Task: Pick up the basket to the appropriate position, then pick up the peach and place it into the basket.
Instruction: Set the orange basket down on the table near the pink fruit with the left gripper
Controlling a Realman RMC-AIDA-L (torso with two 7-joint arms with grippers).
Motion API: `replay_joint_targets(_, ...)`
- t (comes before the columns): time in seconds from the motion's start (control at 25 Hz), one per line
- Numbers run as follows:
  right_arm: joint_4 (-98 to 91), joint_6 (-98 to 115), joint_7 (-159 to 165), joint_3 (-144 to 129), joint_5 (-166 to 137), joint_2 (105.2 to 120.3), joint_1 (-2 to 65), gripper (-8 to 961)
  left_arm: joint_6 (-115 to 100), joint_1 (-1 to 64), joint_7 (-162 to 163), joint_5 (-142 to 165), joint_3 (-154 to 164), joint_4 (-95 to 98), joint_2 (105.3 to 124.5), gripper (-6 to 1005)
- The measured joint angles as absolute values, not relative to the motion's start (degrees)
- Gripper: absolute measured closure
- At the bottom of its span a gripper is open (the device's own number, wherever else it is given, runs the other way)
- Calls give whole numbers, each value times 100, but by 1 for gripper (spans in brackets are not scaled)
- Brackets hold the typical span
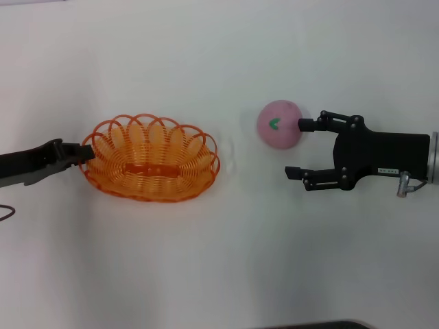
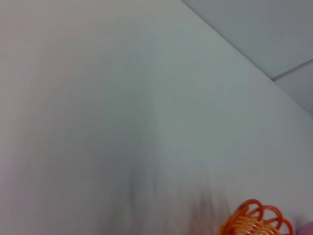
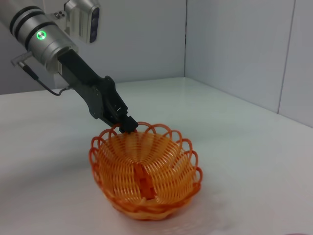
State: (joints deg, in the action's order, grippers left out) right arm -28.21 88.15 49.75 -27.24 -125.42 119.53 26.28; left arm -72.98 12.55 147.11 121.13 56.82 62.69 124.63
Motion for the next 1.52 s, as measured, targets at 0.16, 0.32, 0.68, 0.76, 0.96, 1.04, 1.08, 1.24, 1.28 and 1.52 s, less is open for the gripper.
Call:
replay_joint_targets(0.16,-2821,8813,4974,-2718,-12542,11953,2628,23,-7332,1255,14715,12099,5670,6283,12458,902)
replay_joint_targets(0.32,-2821,8805,4975,-2710,-12542,11953,2628,22,-7387,1252,14724,12090,5646,6284,12450,796)
replay_joint_targets(0.68,-2821,8804,4974,-2695,-12538,11953,2628,22,-7554,1232,14542,12030,5564,6470,12415,499)
replay_joint_targets(0.76,-2821,8804,4975,-2691,-12537,11953,2628,22,-7578,1208,14452,12030,5479,6592,12411,341)
replay_joint_targets(0.96,-2821,8805,4975,-2681,-12530,11953,2628,22,-7779,1194,14124,12014,5263,6719,12404,178)
replay_joint_targets(1.04,-2821,8805,4974,-2680,-12526,11953,2628,22,-7868,1209,14013,12021,5206,6715,12397,178)
replay_joint_targets(1.08,-2821,8805,4974,-2680,-12526,11953,2629,22,-7920,1214,13921,12024,5180,6713,12393,177)
replay_joint_targets(1.24,-2816,8807,4975,-2680,-12524,11953,2646,22,-8186,1218,13413,11916,5035,6689,12400,177)
replay_joint_targets(1.28,-2814,8807,4974,-2680,-12524,11953,2650,22,-8259,1218,13231,11840,5000,6647,12403,177)
replay_joint_targets(1.52,-2812,8807,4974,-2680,-12524,11953,2664,22,-8532,1161,12216,11397,4956,6454,12405,176)
